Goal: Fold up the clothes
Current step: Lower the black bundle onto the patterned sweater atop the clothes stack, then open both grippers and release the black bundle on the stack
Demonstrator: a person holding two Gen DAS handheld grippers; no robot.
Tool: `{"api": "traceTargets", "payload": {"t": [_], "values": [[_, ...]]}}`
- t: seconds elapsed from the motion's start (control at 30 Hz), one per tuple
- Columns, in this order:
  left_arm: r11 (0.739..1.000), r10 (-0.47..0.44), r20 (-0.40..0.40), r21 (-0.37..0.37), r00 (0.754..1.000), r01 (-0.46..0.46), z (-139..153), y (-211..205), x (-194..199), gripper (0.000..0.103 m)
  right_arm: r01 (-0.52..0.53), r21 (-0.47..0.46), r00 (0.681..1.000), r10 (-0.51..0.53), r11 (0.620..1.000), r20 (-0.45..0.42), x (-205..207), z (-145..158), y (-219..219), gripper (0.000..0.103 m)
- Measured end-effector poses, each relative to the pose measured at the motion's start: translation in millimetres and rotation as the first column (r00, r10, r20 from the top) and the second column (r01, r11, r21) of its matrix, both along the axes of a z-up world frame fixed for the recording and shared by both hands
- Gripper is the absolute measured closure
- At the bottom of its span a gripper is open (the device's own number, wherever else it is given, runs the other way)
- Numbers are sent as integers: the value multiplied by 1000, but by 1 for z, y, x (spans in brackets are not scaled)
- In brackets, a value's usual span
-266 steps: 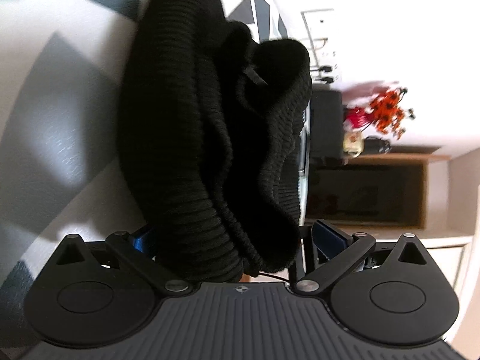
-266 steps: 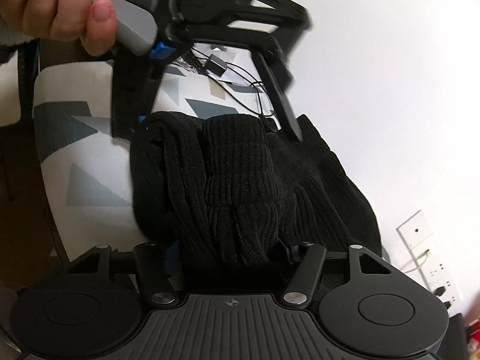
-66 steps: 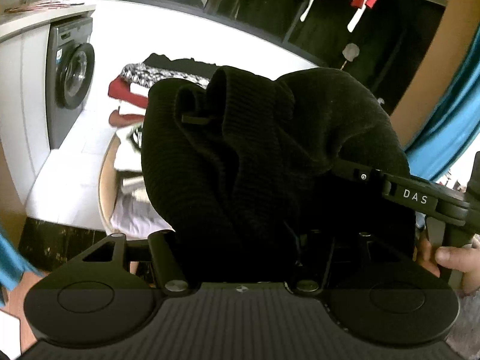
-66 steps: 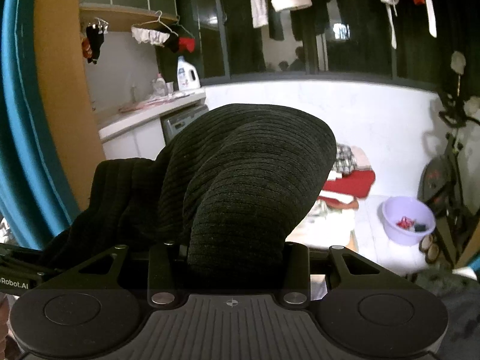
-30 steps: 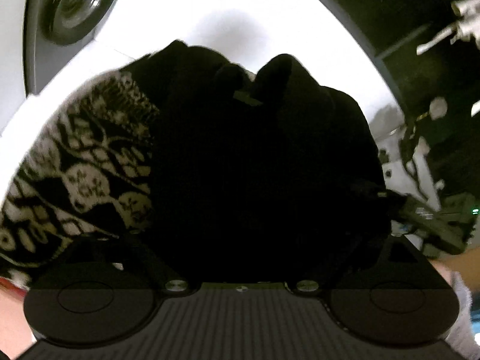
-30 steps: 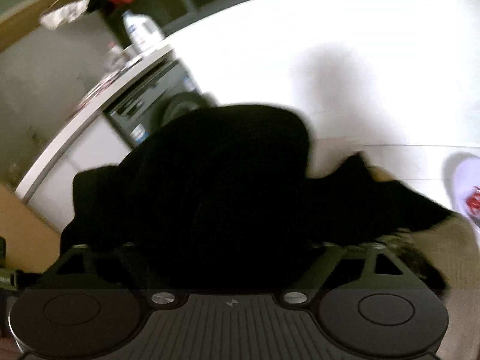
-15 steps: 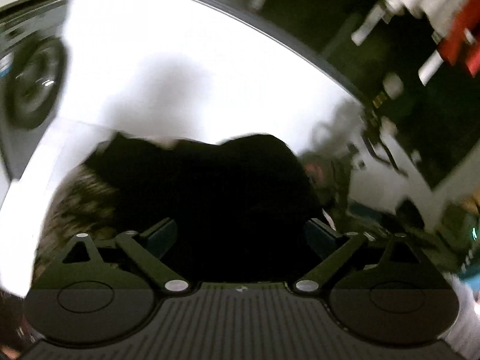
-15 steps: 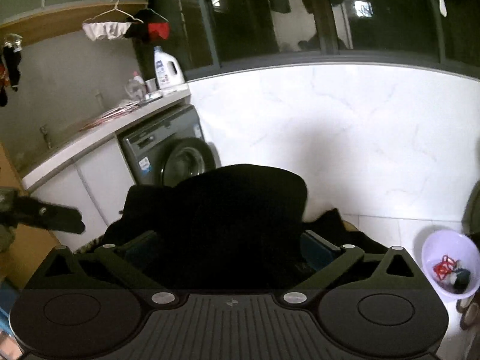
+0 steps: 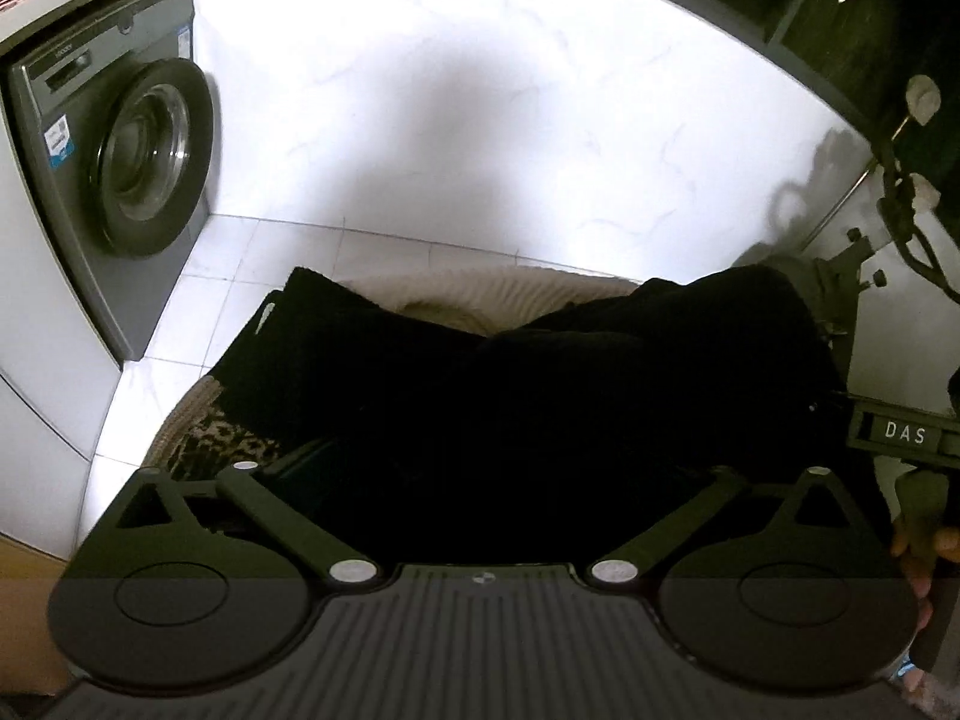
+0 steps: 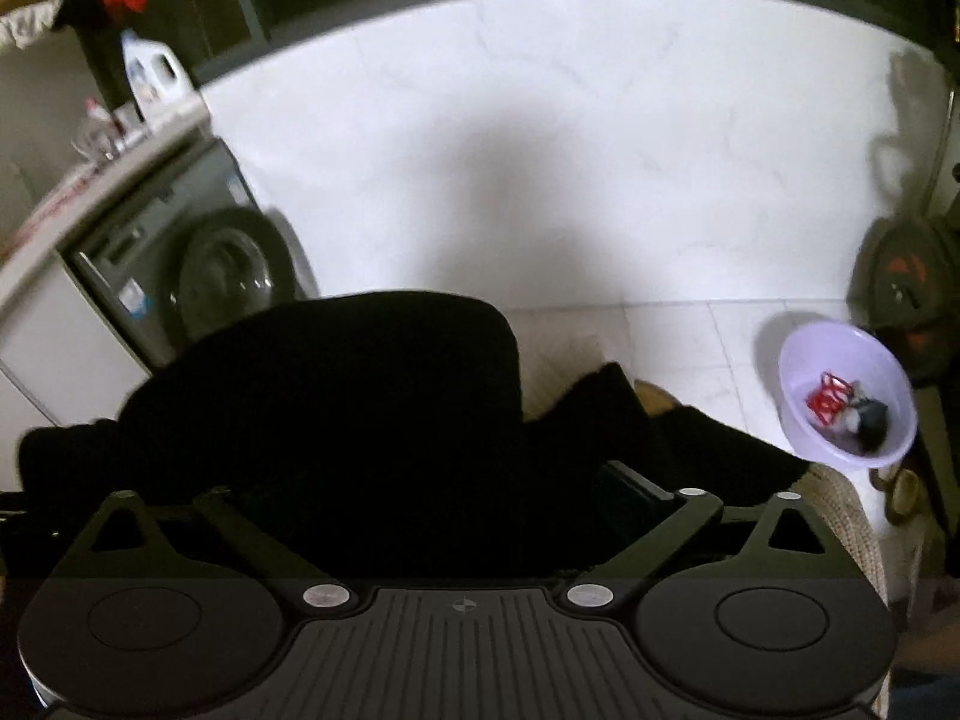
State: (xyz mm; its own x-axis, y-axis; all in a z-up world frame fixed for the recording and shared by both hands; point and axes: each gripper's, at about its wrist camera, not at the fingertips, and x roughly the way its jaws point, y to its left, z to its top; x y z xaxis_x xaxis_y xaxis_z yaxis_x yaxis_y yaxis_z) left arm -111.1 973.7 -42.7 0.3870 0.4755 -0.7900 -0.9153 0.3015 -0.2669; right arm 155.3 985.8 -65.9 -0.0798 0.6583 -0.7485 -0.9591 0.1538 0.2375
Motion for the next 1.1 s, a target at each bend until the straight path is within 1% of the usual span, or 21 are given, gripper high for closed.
{"api": "traceTargets", "payload": {"t": [0.03,0.13,0.2,0.27,0.33,0.43,0.53,0.63,0.67,0.7,0.8,0.87,0.97,1.1], "values": [[1000,2,1,-4,1000,-2,-2,2,0,0,5,-12,1000,-5,1000,-5,-1,-4,3,2],[1000,0,6,-4,1000,0,-4,3,-2,0,23,-33,998,-24,999,-56,4,-17,6,2],[1000,-10,5,0,1000,10,0,1,-1,0,27,-20,997,-28,999,-67,2,-16,-2,2],[1000,-23,-6,8,1000,23,9,-9,1,0,38,-9,996,-39,999,-76,3,-8,-22,2],[999,-42,-27,32,999,43,19,-22,3,0,50,5,995,-50,999,-81,5,3,-41,2],[995,-68,-57,67,996,72,33,-48,3,0,51,11,997,-50,999,-54,9,23,-80,2],[991,-96,-83,88,992,104,39,-75,5,0,32,11,996,-31,999,-87,5,41,-110,2],[986,-114,-129,109,985,128,35,-98,6,0,16,10,999,-16,1000,-52,-5,50,-133,2],[986,-115,-139,103,984,130,32,-101,7,0,9,8,999,-9,1000,-34,-9,52,-140,2],[987,-116,-142,97,983,130,30,-105,7,0,3,6,1000,-3,1000,-19,-13,53,-146,2],[986,-121,-115,101,986,132,30,-111,5,0,1,2,1000,-1,1000,-9,-28,57,-161,2],[986,-121,-112,99,986,132,28,-112,5,0,5,-1,1000,-5,1000,-2,-39,59,-169,2],[988,-118,-118,89,986,129,23,-111,5,0,31,-30,998,-29,999,50,-47,48,-174,1],[989,-117,-131,77,985,127,16,-110,6,0,54,-73,996,-49,996,72,-49,25,-175,1]]}}
